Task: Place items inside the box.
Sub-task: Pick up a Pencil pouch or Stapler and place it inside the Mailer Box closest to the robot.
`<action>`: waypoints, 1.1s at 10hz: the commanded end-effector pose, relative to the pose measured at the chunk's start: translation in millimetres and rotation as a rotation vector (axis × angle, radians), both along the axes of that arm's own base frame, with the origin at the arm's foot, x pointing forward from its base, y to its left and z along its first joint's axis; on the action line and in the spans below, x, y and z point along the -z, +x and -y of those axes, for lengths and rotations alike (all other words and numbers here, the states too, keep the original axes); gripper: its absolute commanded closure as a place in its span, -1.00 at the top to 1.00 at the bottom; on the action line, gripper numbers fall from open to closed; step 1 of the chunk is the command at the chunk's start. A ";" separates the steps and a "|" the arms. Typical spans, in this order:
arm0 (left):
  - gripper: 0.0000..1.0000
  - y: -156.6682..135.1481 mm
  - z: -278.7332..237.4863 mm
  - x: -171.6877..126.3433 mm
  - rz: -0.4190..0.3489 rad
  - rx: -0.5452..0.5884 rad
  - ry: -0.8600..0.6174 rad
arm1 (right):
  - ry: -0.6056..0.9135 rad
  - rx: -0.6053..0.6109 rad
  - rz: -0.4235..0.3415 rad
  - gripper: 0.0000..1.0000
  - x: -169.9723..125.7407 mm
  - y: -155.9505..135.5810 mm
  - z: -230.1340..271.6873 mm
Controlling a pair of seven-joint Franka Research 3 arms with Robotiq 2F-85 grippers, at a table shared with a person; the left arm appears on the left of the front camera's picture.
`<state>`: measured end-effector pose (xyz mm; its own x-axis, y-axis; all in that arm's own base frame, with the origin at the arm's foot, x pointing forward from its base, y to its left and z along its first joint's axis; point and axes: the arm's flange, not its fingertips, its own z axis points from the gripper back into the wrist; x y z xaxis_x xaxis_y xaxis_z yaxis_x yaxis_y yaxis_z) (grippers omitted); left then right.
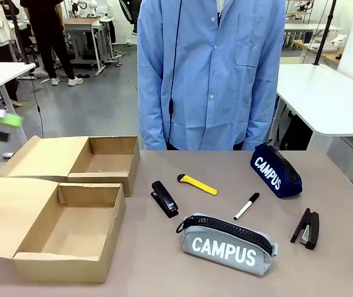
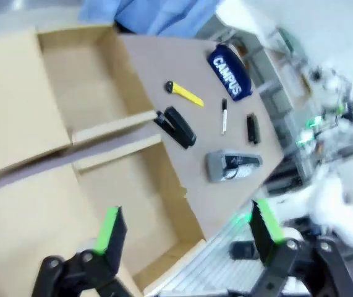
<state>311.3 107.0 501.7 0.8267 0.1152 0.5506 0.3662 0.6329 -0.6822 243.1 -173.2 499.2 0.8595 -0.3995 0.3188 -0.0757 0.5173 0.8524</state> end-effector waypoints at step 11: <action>1.00 -25.8 -101.1 49.2 -0.020 -0.266 -0.234 | -0.037 -0.041 -0.029 1.00 49.1 -13.4 4.6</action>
